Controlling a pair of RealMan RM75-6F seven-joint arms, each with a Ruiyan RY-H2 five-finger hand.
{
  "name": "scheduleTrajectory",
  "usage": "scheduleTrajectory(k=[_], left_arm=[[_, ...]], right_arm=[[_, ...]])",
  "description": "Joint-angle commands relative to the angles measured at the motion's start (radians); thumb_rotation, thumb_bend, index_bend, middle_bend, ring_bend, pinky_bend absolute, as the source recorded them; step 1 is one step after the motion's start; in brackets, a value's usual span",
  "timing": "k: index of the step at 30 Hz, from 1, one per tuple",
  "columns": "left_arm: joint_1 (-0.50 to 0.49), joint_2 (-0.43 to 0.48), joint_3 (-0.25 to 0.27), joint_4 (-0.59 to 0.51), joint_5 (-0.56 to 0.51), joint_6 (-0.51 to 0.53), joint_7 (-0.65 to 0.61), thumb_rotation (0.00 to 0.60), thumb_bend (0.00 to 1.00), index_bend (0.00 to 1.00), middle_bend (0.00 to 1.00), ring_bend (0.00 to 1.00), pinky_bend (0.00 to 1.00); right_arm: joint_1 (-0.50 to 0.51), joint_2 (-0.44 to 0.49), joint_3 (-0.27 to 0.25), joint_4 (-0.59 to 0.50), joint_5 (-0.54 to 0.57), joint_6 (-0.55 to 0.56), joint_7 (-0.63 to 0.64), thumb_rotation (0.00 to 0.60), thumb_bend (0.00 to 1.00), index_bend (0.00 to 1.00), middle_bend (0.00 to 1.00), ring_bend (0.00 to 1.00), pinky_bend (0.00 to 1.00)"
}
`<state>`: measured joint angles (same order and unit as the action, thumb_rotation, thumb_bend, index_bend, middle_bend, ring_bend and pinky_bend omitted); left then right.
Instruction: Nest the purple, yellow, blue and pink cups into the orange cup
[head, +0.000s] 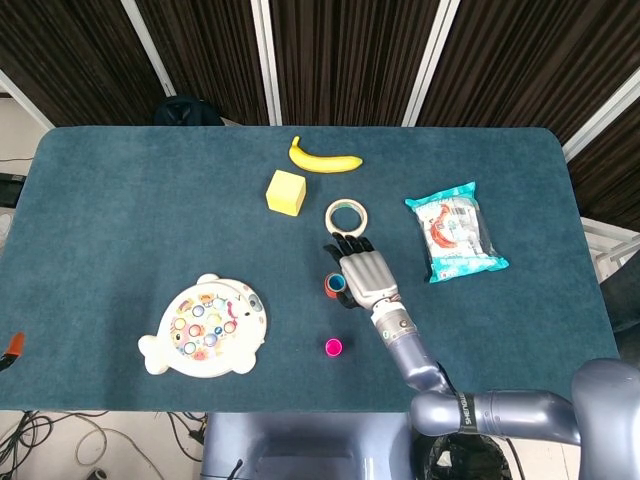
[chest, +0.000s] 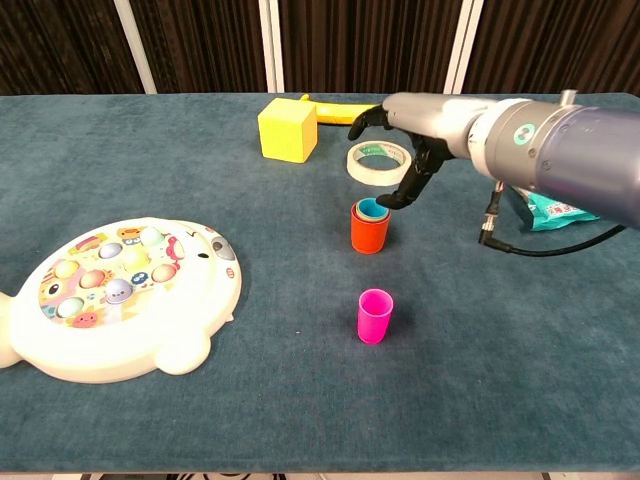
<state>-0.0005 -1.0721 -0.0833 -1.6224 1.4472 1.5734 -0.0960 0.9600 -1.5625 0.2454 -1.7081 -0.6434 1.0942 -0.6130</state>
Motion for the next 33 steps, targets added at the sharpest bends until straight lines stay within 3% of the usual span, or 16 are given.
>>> scheduleTrajectory(k=[1,6,13,16,23,33], left_arm=[[-0.001,-0.001,0.0,0.0,-0.001,-0.001,0.001,0.6,0.3,0.04,0.05,0.0,0.0],[0.0,-0.001,0.0,-0.002,0.003,0.002,0.006,0.6,0.3,0.04,0.05,0.0,0.0],[0.0,0.0,0.0,-0.005,0.006,0.006,0.01,0.6,0.3,0.04,0.05,0.0,0.0],[0.0,-0.001,0.002,-0.005,0.01,0.006,0.013,0.6,0.3,0.04,0.05,0.0,0.0],[0.0,-0.002,0.001,-0.002,0.006,0.004,0.012,0.6,0.3,0.04,0.05,0.0,0.0],[0.0,-0.002,0.002,-0.002,0.006,0.004,0.013,0.6,0.3,0.04,0.05,0.0,0.0]], right_arm=[[-0.033,0.058,-0.009,-0.078,-0.039,0.032,0.014,0.6,0.4,0.18,0.0,0.06,0.09],[-0.107,0.164,-0.076,-0.217,-0.136,0.075,0.035,0.6,0.4,0.21,0.0,0.06,0.09],[-0.224,0.227,-0.241,-0.323,-0.416,0.144,0.069,0.6,0.4,0.21,0.0,0.06,0.08],[-0.263,0.217,-0.302,-0.299,-0.547,0.159,0.091,0.6,0.4,0.21,0.0,0.06,0.08],[-0.308,0.155,-0.362,-0.163,-0.749,0.187,0.093,0.6,0.4,0.21,0.0,0.06,0.08],[-0.344,0.059,-0.355,-0.012,-0.851,0.194,0.093,0.6,0.4,0.21,0.0,0.06,0.08]])
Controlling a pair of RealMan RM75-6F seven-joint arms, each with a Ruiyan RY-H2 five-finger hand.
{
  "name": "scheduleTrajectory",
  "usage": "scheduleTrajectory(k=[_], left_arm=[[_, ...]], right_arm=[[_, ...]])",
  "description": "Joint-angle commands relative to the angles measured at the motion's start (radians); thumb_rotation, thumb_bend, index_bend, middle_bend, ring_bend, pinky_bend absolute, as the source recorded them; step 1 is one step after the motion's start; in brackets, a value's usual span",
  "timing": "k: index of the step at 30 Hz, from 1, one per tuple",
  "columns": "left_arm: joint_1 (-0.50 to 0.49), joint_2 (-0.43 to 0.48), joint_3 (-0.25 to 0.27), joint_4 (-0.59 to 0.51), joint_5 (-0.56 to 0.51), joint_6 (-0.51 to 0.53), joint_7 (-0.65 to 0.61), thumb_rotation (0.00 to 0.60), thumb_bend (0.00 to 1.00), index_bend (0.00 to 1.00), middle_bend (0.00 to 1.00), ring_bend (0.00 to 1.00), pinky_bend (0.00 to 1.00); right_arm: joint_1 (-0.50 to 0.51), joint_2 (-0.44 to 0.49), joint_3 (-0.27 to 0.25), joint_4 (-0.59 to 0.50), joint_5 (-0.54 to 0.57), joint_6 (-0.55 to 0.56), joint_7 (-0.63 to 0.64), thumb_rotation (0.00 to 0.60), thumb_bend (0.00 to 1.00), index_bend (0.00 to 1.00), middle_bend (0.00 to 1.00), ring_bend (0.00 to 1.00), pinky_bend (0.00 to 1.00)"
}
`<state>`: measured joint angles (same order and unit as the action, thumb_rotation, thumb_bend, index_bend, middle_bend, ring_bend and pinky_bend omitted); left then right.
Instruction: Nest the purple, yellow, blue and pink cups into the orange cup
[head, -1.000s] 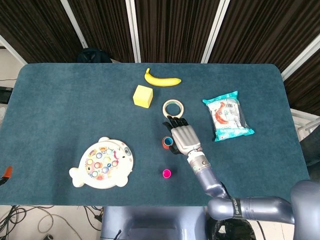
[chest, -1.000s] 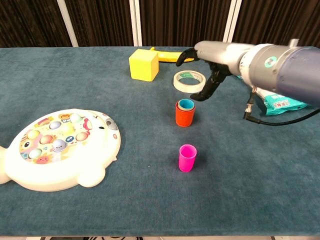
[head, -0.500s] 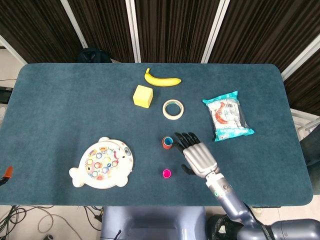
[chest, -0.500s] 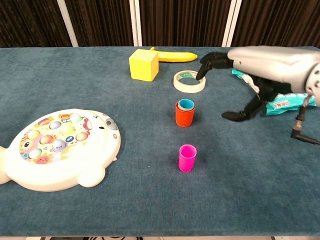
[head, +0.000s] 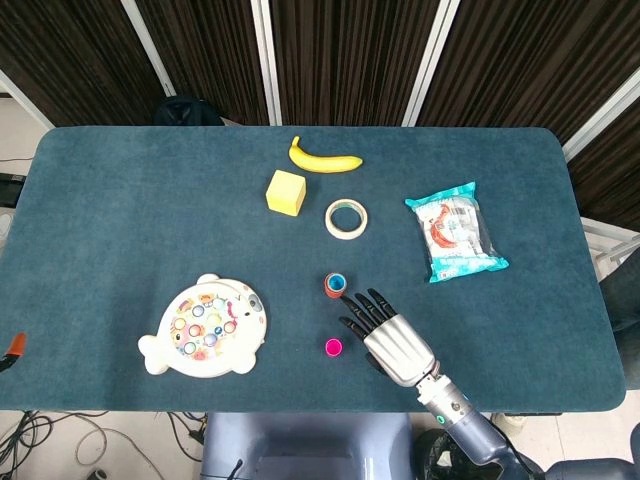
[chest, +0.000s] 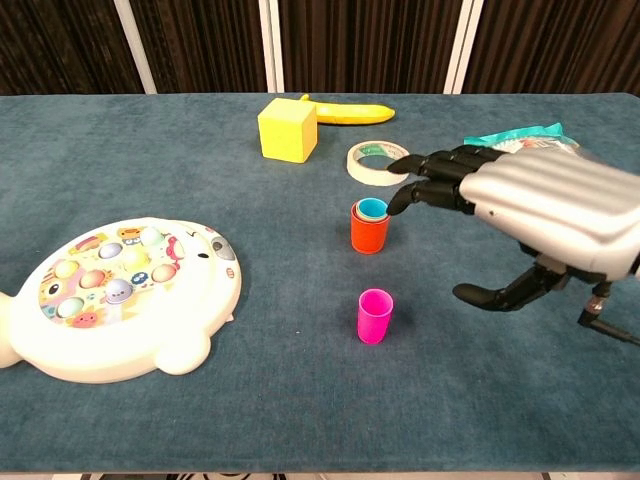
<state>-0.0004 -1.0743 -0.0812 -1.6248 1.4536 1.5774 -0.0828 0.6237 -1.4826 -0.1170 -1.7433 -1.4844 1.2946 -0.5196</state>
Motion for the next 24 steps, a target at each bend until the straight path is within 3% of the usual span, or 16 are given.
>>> scheduleTrajectory(k=[1,24], left_arm=[[0.0,0.0,0.0,0.0,0.0,0.0,0.0,0.6,0.3,0.04,0.05,0.0,0.0],[-0.001,-0.001,-0.002,0.0,-0.006,-0.004,-0.005,0.6,0.3,0.04,0.05,0.0,0.0]], right_arm=[[-0.009,-0.028,0.012,0.031,-0.008,-0.014,0.001,0.6,0.4,0.21,0.0,0.06,0.08],[0.009,-0.109,0.09,0.054,0.059,-0.169,0.007,0.6,0.4,0.27,0.0,0.06,0.08]])
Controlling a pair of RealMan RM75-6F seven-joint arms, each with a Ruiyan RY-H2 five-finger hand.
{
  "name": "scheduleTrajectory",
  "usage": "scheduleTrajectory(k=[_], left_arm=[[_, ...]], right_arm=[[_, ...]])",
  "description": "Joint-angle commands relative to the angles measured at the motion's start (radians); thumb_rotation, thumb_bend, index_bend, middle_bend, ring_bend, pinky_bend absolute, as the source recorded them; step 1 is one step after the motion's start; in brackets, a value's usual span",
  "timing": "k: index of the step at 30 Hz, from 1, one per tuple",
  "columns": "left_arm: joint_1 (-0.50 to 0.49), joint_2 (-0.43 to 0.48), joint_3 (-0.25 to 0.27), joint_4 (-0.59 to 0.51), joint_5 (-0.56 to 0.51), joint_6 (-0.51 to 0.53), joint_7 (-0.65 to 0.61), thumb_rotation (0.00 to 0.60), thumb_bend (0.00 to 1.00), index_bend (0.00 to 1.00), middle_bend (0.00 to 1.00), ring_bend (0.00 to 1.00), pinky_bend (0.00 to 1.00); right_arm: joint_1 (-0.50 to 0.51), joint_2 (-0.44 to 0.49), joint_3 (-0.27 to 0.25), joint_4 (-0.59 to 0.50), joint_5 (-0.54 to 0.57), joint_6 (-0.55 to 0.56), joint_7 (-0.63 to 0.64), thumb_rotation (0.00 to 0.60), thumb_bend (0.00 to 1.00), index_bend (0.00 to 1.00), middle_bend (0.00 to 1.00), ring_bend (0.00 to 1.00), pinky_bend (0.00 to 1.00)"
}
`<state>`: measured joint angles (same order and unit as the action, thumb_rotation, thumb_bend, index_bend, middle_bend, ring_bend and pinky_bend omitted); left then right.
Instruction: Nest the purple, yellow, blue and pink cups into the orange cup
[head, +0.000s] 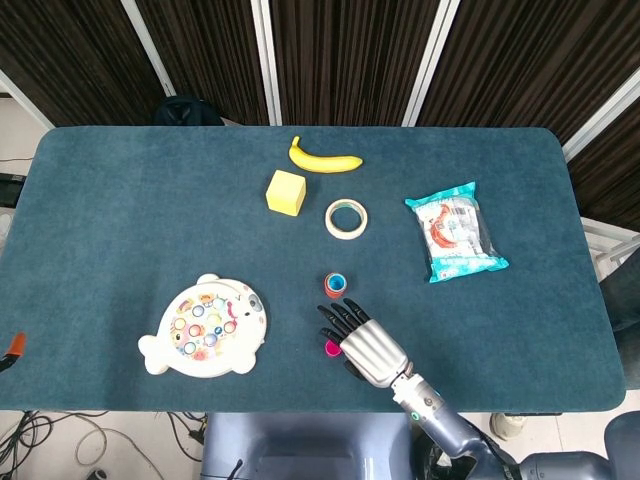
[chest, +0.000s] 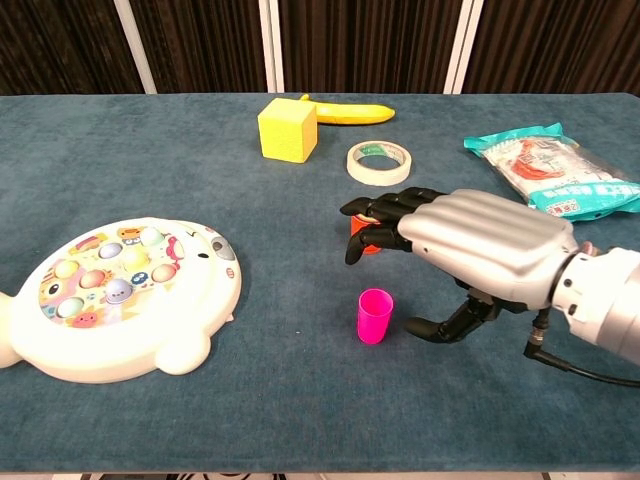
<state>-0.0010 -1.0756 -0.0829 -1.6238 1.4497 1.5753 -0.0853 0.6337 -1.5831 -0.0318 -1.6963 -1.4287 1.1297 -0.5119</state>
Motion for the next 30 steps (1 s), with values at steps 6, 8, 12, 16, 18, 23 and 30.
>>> scheduleTrajectory(k=[6,8,12,16,18,23,30], left_arm=[[0.0,0.001,-0.001,-0.001,-0.003,-0.002,-0.002,0.6,0.3,0.04,0.05,0.0,0.0],[0.0,0.001,-0.001,-0.001,-0.003,-0.001,-0.002,0.6,0.3,0.04,0.05,0.0,0.0],[0.0,0.001,-0.002,0.0,-0.005,-0.002,-0.003,0.6,0.3,0.04,0.05,0.0,0.0],[0.0,0.001,-0.002,0.0,-0.004,-0.002,-0.002,0.6,0.3,0.04,0.05,0.0,0.0],[0.0,0.0,-0.002,0.001,-0.004,-0.002,-0.002,0.6,0.3,0.04,0.05,0.0,0.0],[0.0,0.0,-0.002,0.0,-0.005,-0.001,0.0,0.6,0.3,0.04,0.05,0.0,0.0],[0.0,0.0,-0.002,0.001,-0.006,-0.002,-0.001,0.6,0.3,0.04,0.05,0.0,0.0]], right_arm=[[0.001,-0.033,0.023,0.029,0.011,-0.015,-0.01,0.6,0.4,0.29,0.0,0.06,0.08],[0.001,-0.039,0.029,0.037,0.014,-0.02,-0.013,0.6,0.4,0.3,0.0,0.06,0.08],[0.001,-0.047,0.035,0.049,0.022,-0.03,-0.017,0.6,0.4,0.31,0.0,0.06,0.08],[-0.001,-0.051,0.04,0.055,0.026,-0.034,-0.018,0.6,0.4,0.34,0.0,0.06,0.08],[-0.002,-0.052,0.042,0.056,0.027,-0.035,-0.018,0.6,0.4,0.35,0.0,0.06,0.08],[-0.002,-0.059,0.049,0.062,0.027,-0.04,-0.016,0.6,0.4,0.38,0.0,0.06,0.08],[-0.002,-0.066,0.055,0.073,0.03,-0.049,-0.016,0.6,0.4,0.39,0.0,0.06,0.08]])
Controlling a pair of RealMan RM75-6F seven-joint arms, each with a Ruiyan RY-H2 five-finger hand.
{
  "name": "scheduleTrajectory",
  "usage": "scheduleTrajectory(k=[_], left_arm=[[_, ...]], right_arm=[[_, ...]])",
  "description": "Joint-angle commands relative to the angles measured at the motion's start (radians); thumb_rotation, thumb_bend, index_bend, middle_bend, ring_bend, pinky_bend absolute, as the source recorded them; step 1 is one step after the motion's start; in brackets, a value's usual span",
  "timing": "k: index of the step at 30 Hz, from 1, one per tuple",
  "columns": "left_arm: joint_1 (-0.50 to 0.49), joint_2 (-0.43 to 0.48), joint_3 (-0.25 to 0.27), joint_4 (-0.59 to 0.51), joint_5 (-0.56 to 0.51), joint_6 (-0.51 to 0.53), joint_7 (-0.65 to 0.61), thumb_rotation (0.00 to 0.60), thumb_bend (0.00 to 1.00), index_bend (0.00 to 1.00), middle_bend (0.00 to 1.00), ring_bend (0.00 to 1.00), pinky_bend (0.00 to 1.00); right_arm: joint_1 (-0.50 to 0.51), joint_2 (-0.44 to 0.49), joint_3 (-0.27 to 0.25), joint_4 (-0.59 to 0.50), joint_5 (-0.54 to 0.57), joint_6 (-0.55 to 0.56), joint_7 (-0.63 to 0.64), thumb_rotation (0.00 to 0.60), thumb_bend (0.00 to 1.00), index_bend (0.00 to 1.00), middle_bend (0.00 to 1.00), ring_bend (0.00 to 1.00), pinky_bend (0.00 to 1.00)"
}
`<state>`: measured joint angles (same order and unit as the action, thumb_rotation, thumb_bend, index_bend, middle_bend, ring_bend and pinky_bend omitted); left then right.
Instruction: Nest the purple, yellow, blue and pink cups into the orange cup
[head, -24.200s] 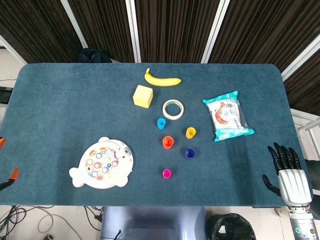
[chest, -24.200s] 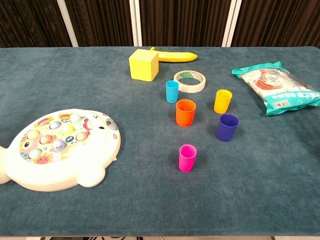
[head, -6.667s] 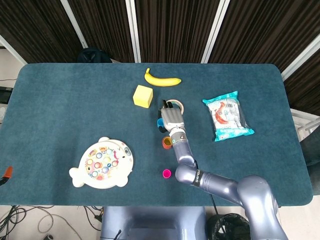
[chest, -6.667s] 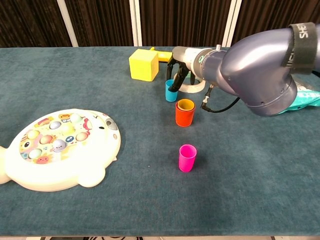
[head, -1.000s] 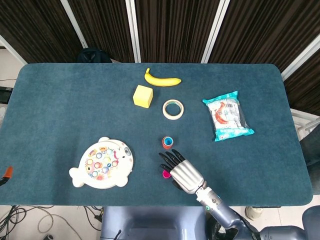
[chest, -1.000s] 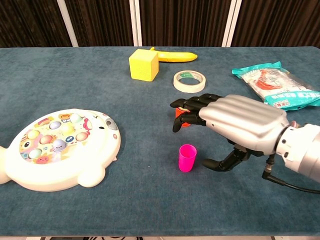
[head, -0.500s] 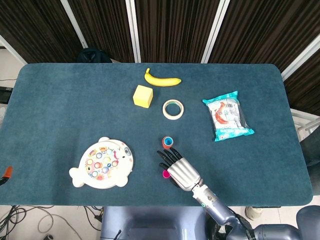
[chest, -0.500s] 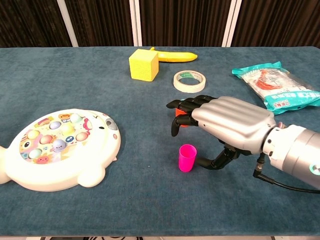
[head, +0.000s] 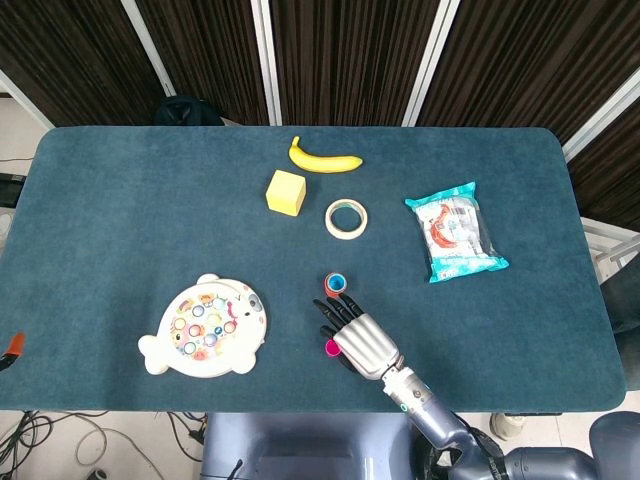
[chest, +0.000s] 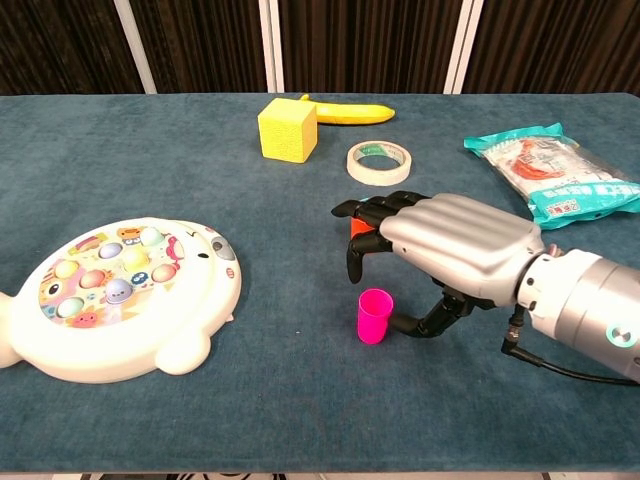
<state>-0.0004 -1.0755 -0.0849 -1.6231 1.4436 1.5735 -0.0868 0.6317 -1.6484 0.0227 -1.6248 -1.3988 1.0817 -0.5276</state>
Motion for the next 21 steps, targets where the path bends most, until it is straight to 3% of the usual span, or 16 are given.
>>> scheduleTrajectory(k=[1,21], left_arm=[[-0.001,0.0,0.0,0.0,0.0,-0.001,0.001,0.6,0.3,0.04,0.05,0.0,0.0],[0.0,-0.001,0.0,0.0,0.0,-0.001,0.003,0.6,0.3,0.04,0.05,0.0,0.0]], right_arm=[[0.0,-0.002,0.001,0.003,0.001,-0.002,-0.001,0.6,0.4,0.39,0.0,0.06,0.08],[0.0,-0.015,0.011,0.018,0.006,-0.016,0.003,0.6,0.4,0.44,0.0,0.07,0.08]])
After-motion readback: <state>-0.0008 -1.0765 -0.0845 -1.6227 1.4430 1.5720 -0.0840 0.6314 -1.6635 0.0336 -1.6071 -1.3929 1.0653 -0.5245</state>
